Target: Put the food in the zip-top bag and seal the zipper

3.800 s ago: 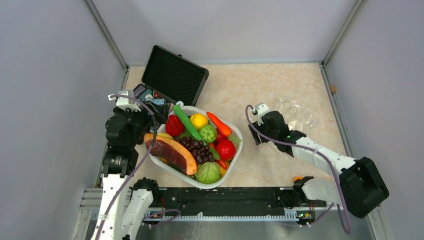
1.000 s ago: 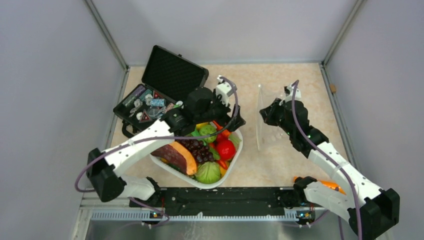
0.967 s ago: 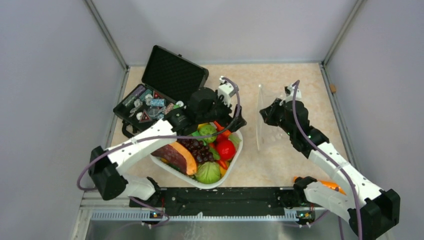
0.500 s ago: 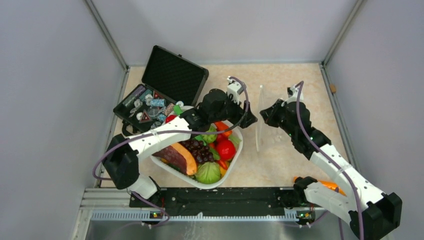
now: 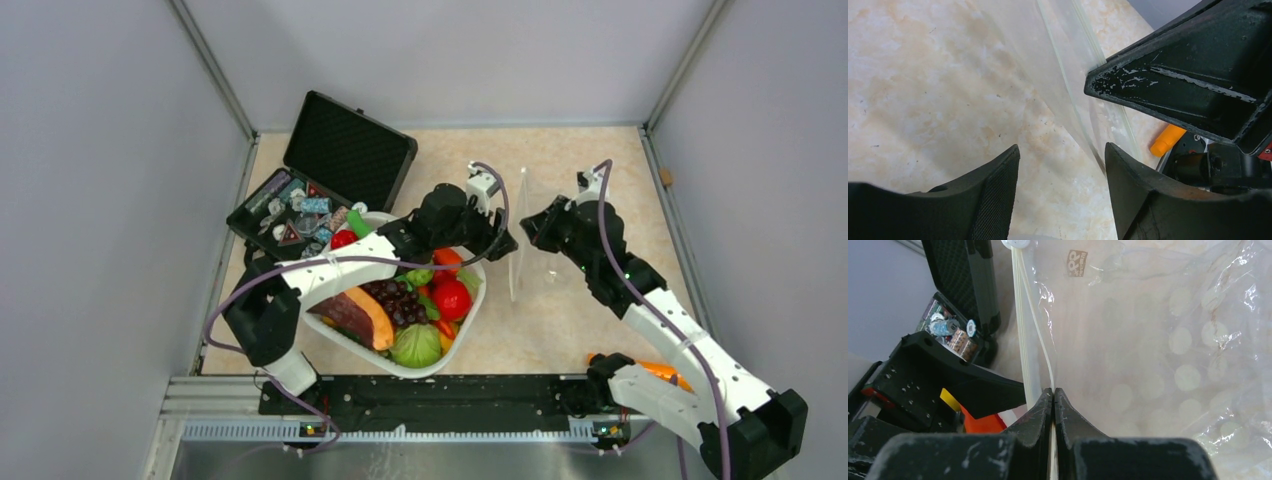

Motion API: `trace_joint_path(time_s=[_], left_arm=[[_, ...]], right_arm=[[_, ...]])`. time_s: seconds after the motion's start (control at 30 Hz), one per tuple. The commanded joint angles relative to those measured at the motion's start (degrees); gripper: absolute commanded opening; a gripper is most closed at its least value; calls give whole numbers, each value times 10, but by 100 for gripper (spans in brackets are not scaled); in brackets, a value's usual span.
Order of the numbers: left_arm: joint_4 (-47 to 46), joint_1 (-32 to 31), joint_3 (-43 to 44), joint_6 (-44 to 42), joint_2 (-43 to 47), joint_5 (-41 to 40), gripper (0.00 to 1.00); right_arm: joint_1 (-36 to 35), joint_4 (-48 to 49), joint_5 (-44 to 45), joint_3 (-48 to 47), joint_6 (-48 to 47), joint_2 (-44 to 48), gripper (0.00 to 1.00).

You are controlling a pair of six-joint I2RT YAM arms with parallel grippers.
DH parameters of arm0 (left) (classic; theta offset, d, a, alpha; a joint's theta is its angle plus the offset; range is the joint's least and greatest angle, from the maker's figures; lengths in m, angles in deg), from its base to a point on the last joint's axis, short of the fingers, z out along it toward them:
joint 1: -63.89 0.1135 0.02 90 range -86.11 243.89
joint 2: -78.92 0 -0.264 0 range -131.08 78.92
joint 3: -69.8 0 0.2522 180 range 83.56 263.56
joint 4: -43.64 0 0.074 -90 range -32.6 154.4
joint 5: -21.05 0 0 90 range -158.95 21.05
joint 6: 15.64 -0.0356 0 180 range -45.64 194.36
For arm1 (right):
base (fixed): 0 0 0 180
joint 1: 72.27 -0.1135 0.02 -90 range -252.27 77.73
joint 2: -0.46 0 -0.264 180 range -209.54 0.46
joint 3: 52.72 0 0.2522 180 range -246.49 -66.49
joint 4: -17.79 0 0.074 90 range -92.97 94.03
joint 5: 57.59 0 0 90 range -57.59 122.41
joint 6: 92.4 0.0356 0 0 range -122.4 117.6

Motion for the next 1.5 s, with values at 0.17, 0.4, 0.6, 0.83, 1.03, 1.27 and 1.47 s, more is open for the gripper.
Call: trace_joint_path(time_s=[0.17,0.4,0.6,0.83,1.03,1.27,1.47], left_arm=[[32,-6,60,-48,-19,-30,34],[46,-6,46,-47,-19,-78,3],[11,-6,49,-8,-23,-67,0],[-8,-7,68,45,-33,-11,0],[-9,-8,70,72,-31,-21,0],[-13,-9,68,88,-33,-28,0],[-14,-9,68,93,-29,-33,0]], right_arm=[[2,-8,4,-45,0,13,0],[2,-65,17,-70,-78,12,0],[2,-127,30,-94,-102,-7,16],[2,-127,19,-94,-94,-20,37],[-14,-100,26,-88,-62,-10,40],[-29,-54,18,-63,-14,11,41],[-39,-58,44,-53,-8,-8,38]])
